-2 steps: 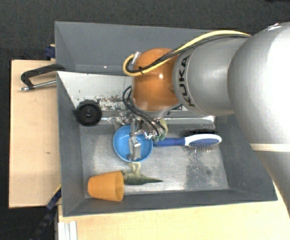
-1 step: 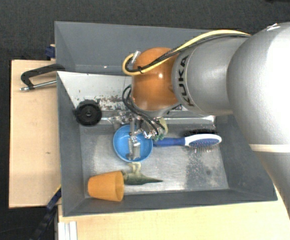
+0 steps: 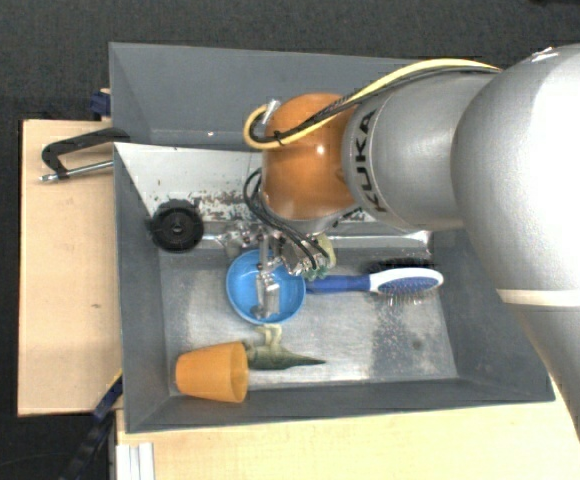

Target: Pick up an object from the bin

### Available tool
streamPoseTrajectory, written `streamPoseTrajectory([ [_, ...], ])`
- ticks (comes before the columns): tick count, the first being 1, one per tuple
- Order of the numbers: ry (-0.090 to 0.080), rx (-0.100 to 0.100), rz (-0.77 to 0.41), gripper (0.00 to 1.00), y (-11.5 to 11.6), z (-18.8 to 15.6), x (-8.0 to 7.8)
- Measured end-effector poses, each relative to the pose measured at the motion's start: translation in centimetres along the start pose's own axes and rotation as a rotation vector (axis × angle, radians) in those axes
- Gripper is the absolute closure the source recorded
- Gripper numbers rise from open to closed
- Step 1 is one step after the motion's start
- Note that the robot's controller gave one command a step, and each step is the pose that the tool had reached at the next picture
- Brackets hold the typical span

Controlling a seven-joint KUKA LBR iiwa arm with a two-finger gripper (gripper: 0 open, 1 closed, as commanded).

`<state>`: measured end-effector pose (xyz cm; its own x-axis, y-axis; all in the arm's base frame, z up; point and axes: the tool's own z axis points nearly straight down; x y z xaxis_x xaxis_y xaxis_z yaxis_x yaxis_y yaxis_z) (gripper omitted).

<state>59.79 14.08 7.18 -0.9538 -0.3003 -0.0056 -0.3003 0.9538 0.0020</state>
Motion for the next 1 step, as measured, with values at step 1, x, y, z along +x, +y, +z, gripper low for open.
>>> streamPoseTrajectory([
  [1, -0.001, 0.000, 0.001, 0.00, 0.08, -0.14, -0.15],
])
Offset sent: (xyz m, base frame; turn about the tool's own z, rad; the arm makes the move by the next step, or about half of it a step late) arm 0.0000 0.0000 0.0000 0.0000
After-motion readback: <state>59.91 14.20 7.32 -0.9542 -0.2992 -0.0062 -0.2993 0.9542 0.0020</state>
